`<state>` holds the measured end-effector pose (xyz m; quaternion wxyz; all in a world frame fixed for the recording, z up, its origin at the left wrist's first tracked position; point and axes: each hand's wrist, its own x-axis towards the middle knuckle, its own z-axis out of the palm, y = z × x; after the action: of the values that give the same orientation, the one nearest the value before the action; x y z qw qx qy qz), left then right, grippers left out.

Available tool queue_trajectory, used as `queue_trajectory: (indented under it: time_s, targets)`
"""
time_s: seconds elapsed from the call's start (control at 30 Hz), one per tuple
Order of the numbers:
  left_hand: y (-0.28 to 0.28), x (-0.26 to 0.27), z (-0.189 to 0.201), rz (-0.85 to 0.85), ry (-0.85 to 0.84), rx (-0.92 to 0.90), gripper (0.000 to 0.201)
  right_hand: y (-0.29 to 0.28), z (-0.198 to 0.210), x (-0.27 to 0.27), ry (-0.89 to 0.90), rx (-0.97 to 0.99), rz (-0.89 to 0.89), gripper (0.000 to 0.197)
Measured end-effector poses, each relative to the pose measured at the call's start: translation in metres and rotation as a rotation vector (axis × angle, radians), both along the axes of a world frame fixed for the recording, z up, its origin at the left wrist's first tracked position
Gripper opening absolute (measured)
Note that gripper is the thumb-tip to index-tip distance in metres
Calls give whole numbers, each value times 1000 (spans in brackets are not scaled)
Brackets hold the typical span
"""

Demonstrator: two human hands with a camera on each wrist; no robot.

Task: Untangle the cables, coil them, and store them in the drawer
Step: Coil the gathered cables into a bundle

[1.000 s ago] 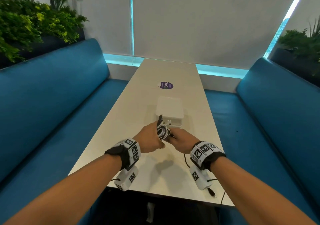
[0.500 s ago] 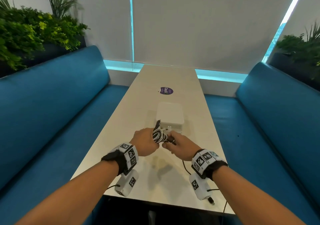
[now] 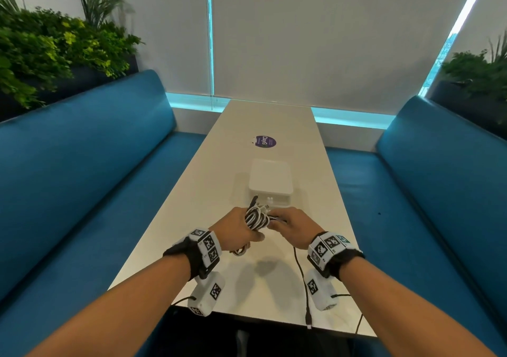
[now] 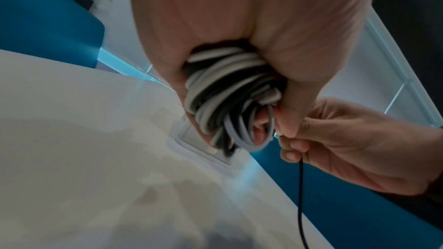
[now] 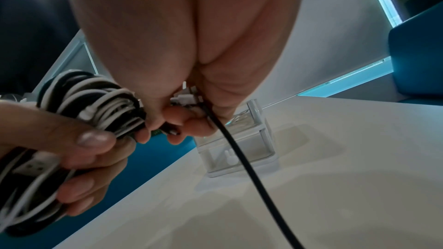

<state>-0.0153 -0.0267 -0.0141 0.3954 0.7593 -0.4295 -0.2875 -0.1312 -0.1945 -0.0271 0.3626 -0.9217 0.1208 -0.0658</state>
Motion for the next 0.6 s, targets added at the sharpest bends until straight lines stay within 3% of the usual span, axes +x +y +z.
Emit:
queue_trajectory:
  time_s: [0.17,0.27,0.4,0.5,0.6]
  targets:
    - [-9,-1,0,150,27,-14,20,5,-5,1,-77,43,-64,22]
    - [-12,7,1,345,109,-107,19,11,-11,0,-143,119,-198,28]
    - [-10,24,3,627,269,-229,19,18,-18,-5,-86,270,-253,18]
    - [-10,25,0,629,319,-254,16,26,-17,0,-147,131,-161,23]
    - [-13,13,-4,478,399,-300,12,41,-12,12,-151,-31,11,21]
